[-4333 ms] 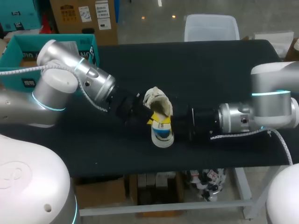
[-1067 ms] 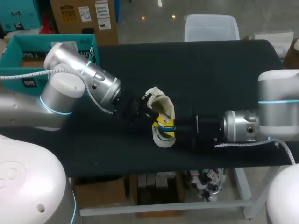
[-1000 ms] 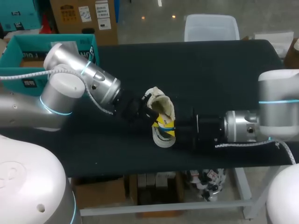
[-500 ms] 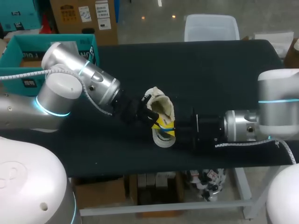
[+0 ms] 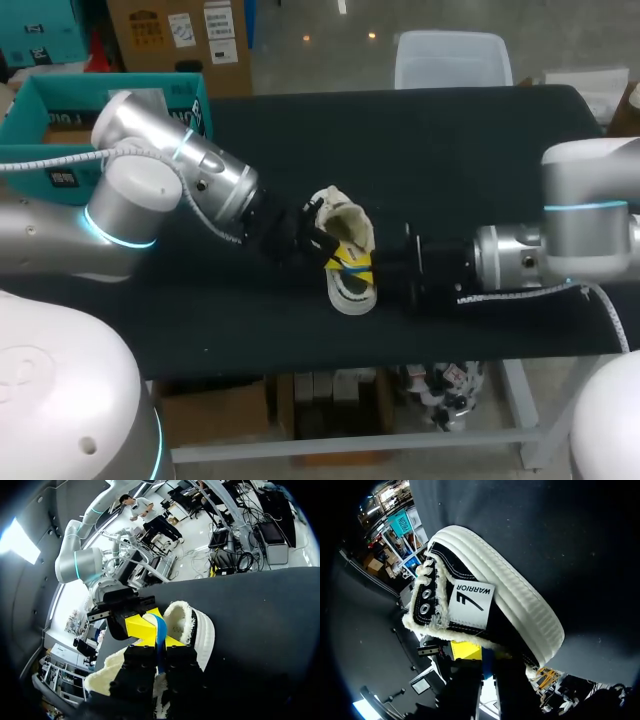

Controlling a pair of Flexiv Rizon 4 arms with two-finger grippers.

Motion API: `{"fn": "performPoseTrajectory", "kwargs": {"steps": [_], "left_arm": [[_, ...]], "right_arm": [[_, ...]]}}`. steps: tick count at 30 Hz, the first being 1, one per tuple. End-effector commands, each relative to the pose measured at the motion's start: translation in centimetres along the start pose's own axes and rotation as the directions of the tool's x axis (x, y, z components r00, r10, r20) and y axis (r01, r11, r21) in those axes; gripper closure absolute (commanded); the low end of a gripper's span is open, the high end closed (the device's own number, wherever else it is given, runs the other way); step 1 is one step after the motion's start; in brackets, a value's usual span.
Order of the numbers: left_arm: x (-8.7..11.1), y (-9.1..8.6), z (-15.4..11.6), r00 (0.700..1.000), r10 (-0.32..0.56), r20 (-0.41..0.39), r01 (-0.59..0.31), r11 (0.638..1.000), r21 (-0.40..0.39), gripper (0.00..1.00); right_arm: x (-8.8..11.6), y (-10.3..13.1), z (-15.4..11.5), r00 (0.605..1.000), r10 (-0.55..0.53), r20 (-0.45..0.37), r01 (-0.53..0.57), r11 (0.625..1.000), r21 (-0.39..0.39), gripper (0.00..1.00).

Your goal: Open the shoe tongue, take the insole out of the shoe, put the insole back into the shoe, and pack the shoe into the shoebox

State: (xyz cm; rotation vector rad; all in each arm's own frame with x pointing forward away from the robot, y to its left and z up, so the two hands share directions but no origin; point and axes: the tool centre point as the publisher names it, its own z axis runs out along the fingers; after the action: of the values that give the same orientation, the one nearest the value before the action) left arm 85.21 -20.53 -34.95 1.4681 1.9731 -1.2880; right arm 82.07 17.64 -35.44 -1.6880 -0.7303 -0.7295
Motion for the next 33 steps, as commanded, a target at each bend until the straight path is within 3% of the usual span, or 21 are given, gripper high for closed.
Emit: {"fn": "performPoseTrajectory", "kwargs": {"steps": [1, 5, 6, 7, 10, 14, 16, 18, 20, 30, 31, 32, 33], "left_arm": [[-0.2, 0.5, 0.9, 1.000, -0.006, 0.004, 0.006, 1.000, 0.012, 1.00], [0.0, 0.3, 0.9, 1.000, -0.008, 0.002, 0.008, 1.000, 0.017, 1.00], [0.0, 0.3, 0.9, 1.000, -0.007, 0.002, 0.007, 1.000, 0.019, 1.00], [0.0, 0.2, 0.9, 1.000, -0.006, 0.002, 0.006, 1.000, 0.020, 1.00], [0.0, 0.2, 0.9, 1.000, -0.003, 0.002, 0.003, 1.000, 0.021, 1.00], [0.1, 0.1, 0.9, 1.000, -0.003, 0.002, 0.003, 1.000, 0.020, 1.00], [0.1, 0.1, 0.9, 1.000, -0.003, 0.002, 0.003, 1.000, 0.020, 1.00], [0.2, 0.0, 1.0, 1.000, -0.003, 0.002, 0.003, 1.000, 0.019, 1.00], [0.2, -0.1, 1.0, 1.000, -0.003, 0.003, 0.003, 1.000, 0.021, 1.00], [0.2, -0.6, -0.1, 1.000, -0.006, 0.019, 0.006, 1.000, 0.016, 1.00], [0.2, -0.7, -0.3, 1.000, -0.006, 0.020, 0.006, 1.000, 0.015, 0.98], [0.2, -0.9, -0.5, 1.000, -0.006, 0.022, 0.006, 1.000, 0.015, 0.71], [0.2, -1.1, -0.8, 1.000, 0.001, 0.022, -0.001, 1.000, 0.013, 0.61]], "right_arm": [[0.4, 1.4, 1.6, 1.000, 0.004, 0.008, -0.004, 0.999, 0.038, 1.00], [0.3, 0.6, 1.4, 1.000, 0.000, 0.004, 0.000, 1.000, 0.024, 1.00], [0.3, 0.2, 1.3, 1.000, -0.004, 0.001, 0.004, 1.000, 0.016, 0.80], [0.3, -0.2, 1.2, 1.000, -0.009, 0.000, 0.009, 1.000, 0.007, 0.69], [0.1, -1.4, 0.6, 1.000, -0.025, -0.004, 0.025, 0.999, -0.031, 0.56], [-0.1, -2.5, -0.2, 0.999, -0.037, -0.015, 0.036, 0.998, -0.056, 0.63], [-0.2, -2.7, -0.4, 0.999, -0.038, -0.017, 0.037, 0.997, -0.062, 0.81], [-0.2, -2.7, -0.4, 0.999, -0.039, -0.019, 0.038, 0.997, -0.060, 0.86], [-0.3, -2.5, -0.3, 0.999, -0.034, -0.016, 0.033, 0.998, -0.055, 1.00], [-0.5, -1.9, -0.6, 1.000, -0.015, -0.010, 0.015, 0.998, -0.057, 1.00], [-0.5, -1.8, -0.5, 1.000, -0.014, -0.009, 0.013, 0.998, -0.056, 1.00], [-0.5, -1.7, -0.5, 1.000, -0.013, -0.007, 0.012, 0.998, -0.057, 1.00], [-0.6, -1.6, -0.5, 1.000, -0.011, -0.007, 0.011, 0.999, -0.054, 1.00]]}}
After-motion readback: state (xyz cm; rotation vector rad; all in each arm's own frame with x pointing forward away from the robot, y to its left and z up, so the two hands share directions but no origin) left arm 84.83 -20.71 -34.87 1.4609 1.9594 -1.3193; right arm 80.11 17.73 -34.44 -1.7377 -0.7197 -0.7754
